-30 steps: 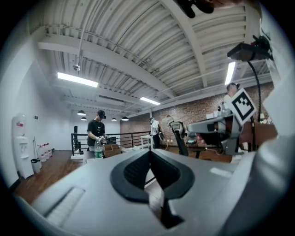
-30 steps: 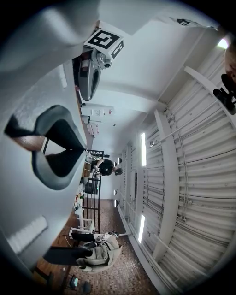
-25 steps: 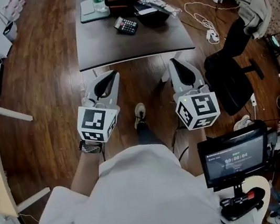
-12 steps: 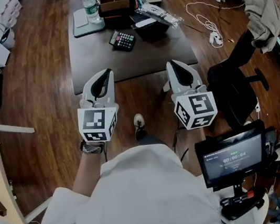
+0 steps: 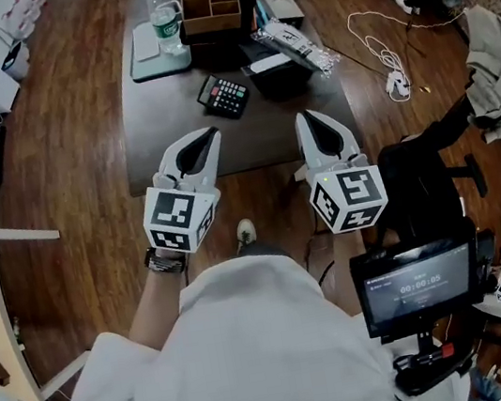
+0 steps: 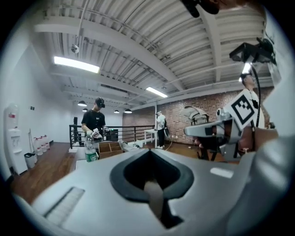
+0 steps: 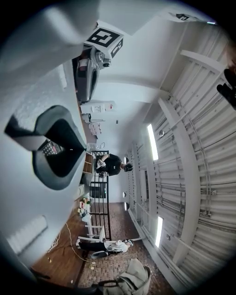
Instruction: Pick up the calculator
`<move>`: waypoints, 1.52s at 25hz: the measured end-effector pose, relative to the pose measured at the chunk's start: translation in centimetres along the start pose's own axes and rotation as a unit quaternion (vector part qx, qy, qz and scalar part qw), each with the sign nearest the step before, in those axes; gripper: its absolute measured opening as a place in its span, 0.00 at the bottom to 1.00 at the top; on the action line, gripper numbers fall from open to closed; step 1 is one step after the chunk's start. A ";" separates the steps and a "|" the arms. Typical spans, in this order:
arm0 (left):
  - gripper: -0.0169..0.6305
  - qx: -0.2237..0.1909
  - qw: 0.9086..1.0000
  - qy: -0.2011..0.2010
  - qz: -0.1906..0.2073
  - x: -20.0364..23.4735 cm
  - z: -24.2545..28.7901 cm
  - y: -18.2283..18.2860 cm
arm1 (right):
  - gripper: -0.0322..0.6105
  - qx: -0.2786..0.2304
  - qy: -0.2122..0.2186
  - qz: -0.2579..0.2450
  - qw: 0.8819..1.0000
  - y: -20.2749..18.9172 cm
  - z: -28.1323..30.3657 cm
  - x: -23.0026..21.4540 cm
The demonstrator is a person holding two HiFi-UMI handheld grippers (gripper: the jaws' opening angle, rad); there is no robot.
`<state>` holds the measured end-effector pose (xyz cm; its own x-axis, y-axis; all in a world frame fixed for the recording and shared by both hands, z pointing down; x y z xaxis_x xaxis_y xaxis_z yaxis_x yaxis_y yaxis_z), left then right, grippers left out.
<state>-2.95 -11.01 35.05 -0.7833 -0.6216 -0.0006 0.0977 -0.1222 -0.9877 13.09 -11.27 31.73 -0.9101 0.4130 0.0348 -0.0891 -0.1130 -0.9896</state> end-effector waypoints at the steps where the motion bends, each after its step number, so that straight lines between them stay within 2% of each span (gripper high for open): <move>1: 0.03 0.005 1.000 -0.002 -0.007 0.4 0.9 0.0 | 0.05 0.000 0.002 -0.001 1.000 0.2 0.7 -0.4; 9: 0.04 0.006 1.000 -0.009 -0.014 2.4 7.1 1.2 | 0.05 0.006 0.002 0.003 1.000 0.3 4.9 -4.8; 15: 0.04 0.020 1.000 0.003 -0.014 3.6 10.1 0.7 | 0.05 0.012 0.004 0.008 1.000 -0.2 7.1 -7.1; 21: 0.04 0.027 1.000 0.003 -0.015 4.3 11.2 0.3 | 0.05 0.019 0.002 0.017 1.000 -0.7 8.3 -7.9; 30: 0.04 0.013 1.000 -0.007 -0.003 6.3 11.5 2.4 | 0.05 -0.010 -0.020 0.017 1.000 1.9 8.9 -8.1; 34: 0.04 0.013 1.000 -0.008 -0.011 7.2 11.1 2.4 | 0.05 0.002 -0.031 0.024 0.999 1.5 9.1 -7.6; 38: 0.04 0.015 1.000 -0.004 -0.011 8.0 10.5 2.1 | 0.05 0.009 -0.041 0.011 0.999 1.5 9.4 -6.4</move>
<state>-2.57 -24.39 34.59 -0.7802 -0.6251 0.0223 0.0997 -0.1594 -0.9822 15.02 -22.59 31.35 -0.9419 0.3348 0.0261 -0.0765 -0.1382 -0.9874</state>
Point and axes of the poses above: the fingertips, and each gripper's own axes: z forward along the fingers, x to its left, y out of its top, the point moved 2 cm from there along -z, backward along the fingers, and after that the axes turned 1 degree about -z, right-handed, at the moved point
